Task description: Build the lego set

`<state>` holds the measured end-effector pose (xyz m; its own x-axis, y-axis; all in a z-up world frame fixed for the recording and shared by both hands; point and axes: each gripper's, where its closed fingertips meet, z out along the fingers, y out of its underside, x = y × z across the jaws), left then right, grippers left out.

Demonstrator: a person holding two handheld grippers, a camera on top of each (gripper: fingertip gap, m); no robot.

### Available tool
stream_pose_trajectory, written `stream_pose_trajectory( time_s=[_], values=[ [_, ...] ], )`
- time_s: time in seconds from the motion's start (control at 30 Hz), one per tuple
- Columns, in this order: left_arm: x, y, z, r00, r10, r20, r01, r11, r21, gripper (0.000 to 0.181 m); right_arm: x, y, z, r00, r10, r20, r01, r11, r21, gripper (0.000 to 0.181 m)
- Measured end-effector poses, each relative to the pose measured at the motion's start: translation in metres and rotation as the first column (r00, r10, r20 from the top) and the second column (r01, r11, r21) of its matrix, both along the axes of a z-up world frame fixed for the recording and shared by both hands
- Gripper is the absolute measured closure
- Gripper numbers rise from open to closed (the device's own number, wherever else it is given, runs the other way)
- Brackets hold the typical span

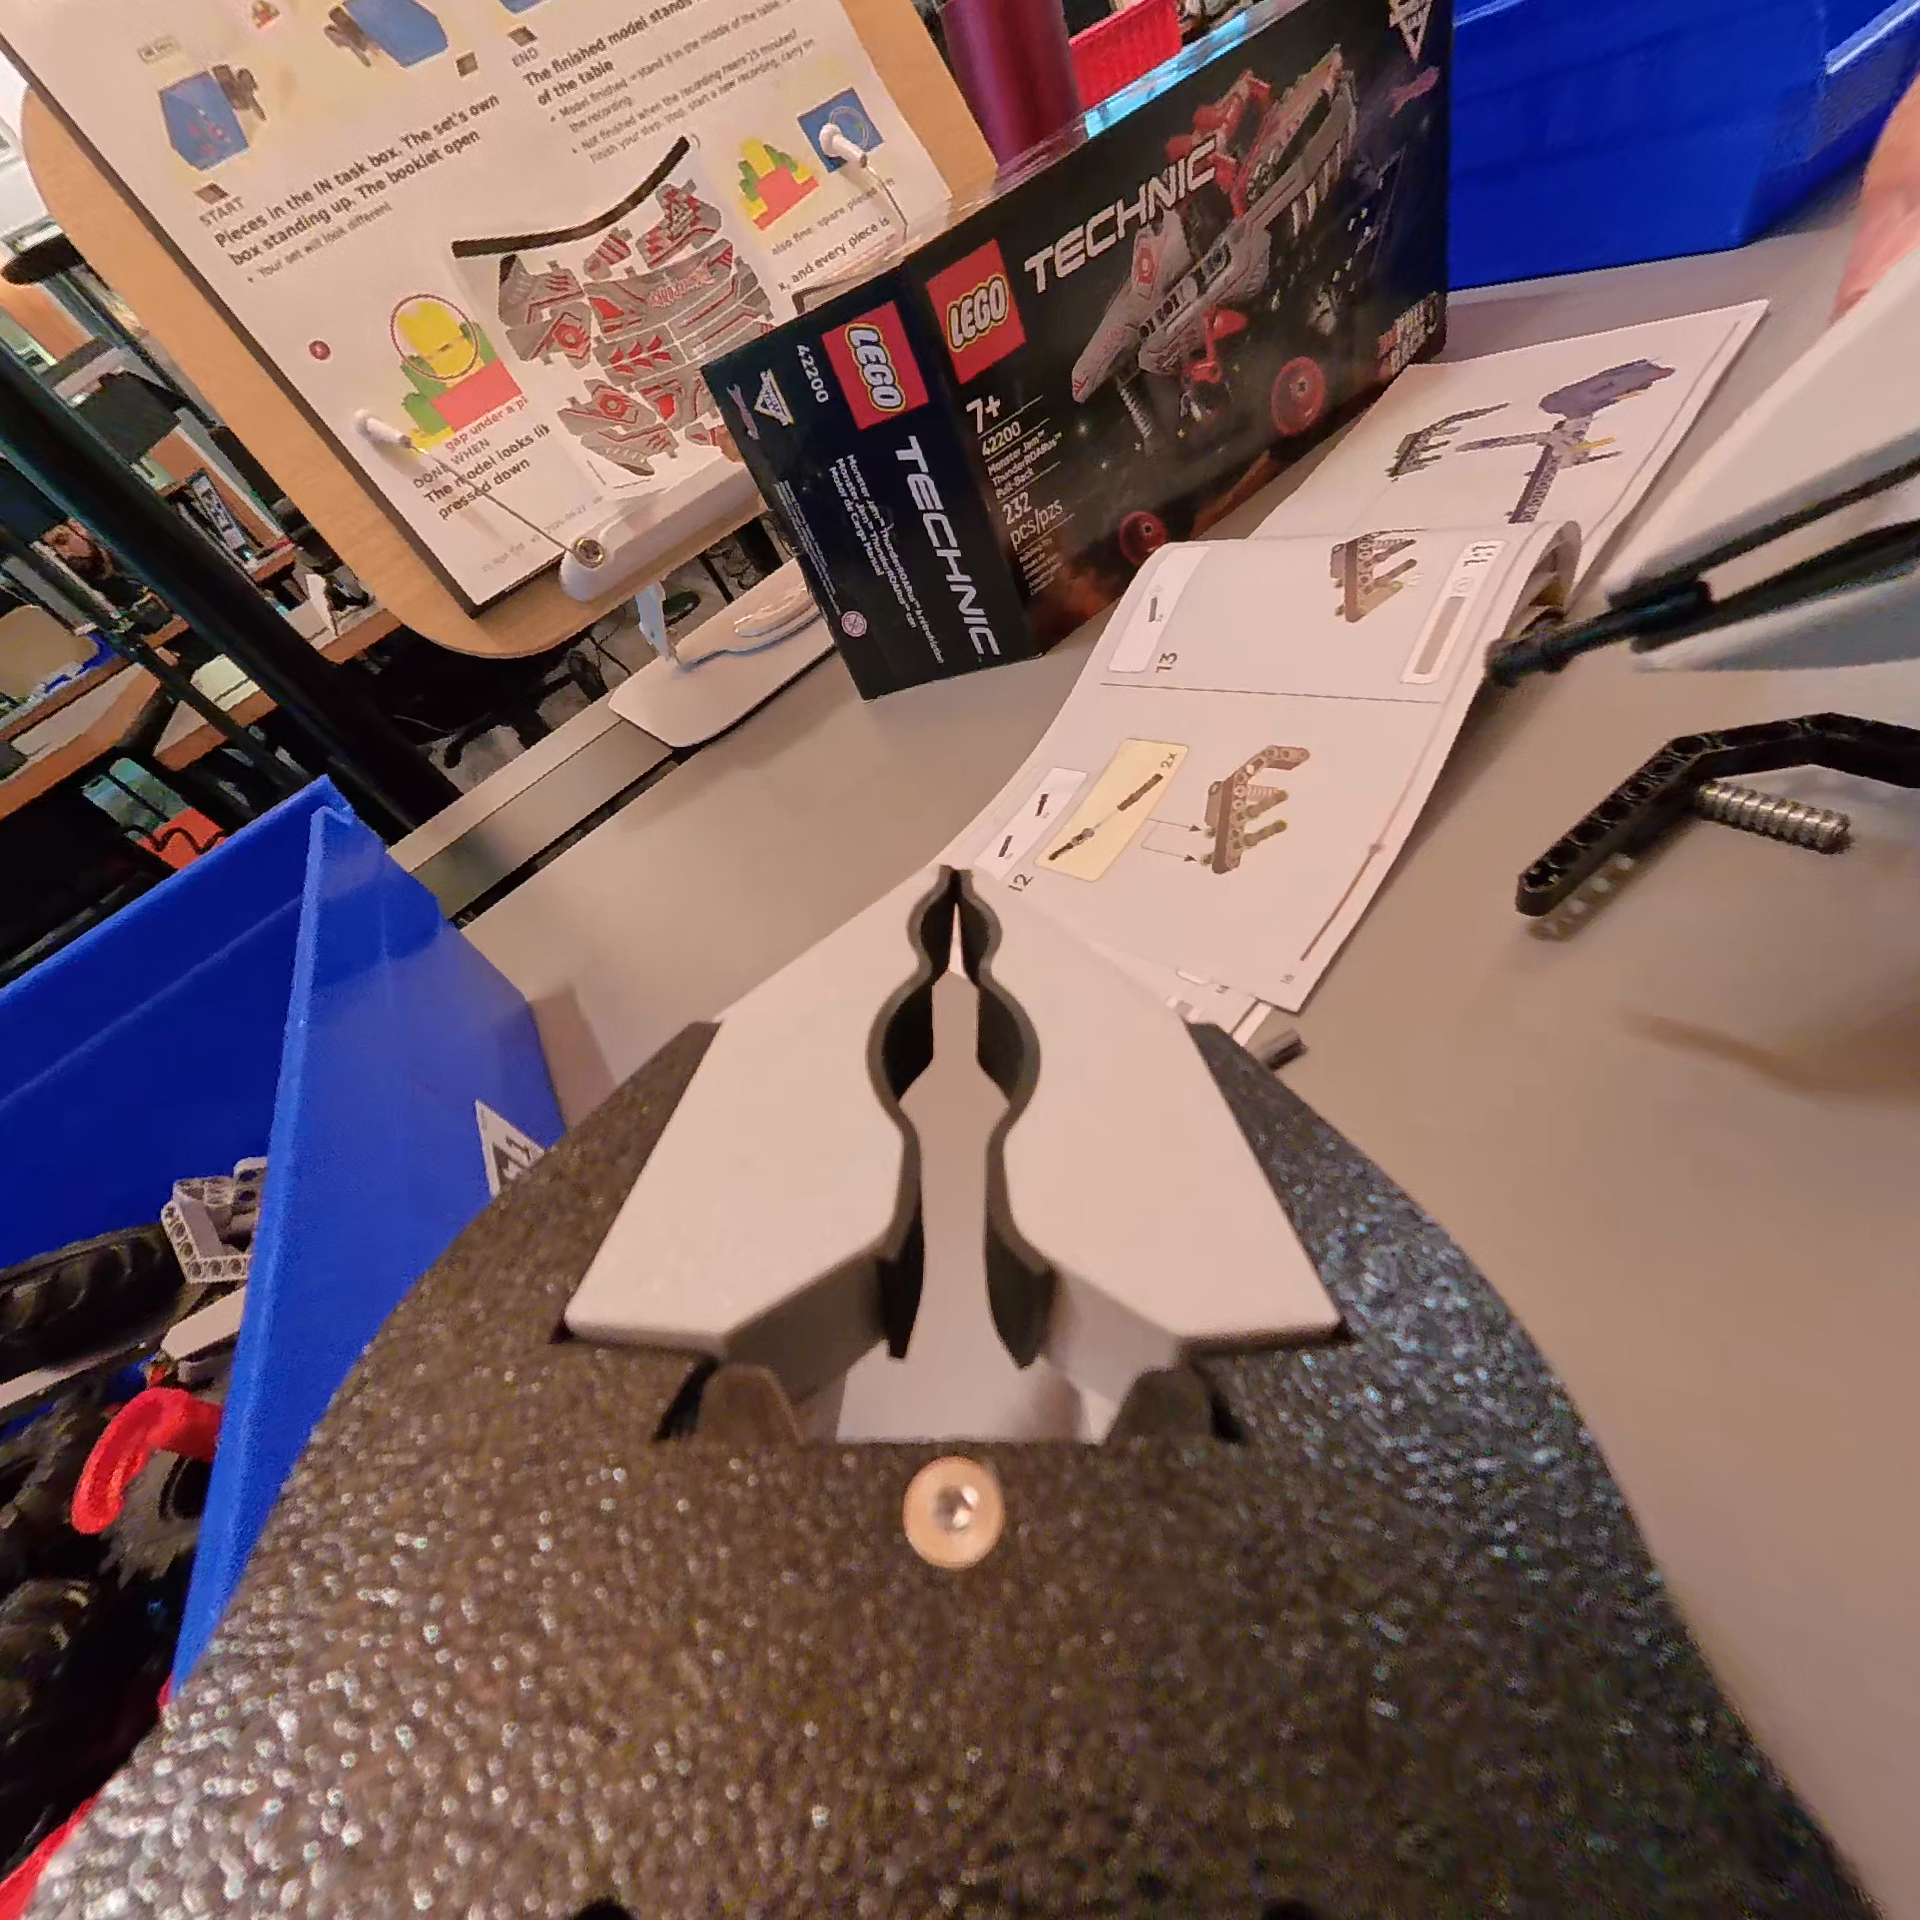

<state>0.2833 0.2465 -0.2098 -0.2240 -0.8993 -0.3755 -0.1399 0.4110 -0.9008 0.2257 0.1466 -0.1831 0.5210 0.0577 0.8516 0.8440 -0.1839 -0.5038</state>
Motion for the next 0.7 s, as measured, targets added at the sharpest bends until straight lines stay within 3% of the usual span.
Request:
stream_pose_trajectory(
  time_s=[0.17, 0.33, 0.7],
  values=[
    [0.000, -0.002, 0.000, 1.000, -0.010, 0.003, 0.010, 1.000, 0.010, 0.181, -0.002, -0.001, 0.006, 0.995, 0.024, -0.098, -0.020, 0.999, 0.039, 0.179],
    [-0.001, -0.003, 0.001, 1.000, -0.012, 0.012, 0.012, 1.000, 0.011, 0.181, 0.001, -0.003, 0.004, 1.000, 0.000, -0.012, 0.000, 1.000, 0.018, 0.179],
    [-0.001, -0.004, 0.000, 1.000, -0.019, 0.010, 0.019, 1.000, 0.020, 0.181, -0.003, 0.000, -0.010, 1.000, 0.016, -0.009, -0.017, 0.998, -0.056, 0.179]
  ],
)
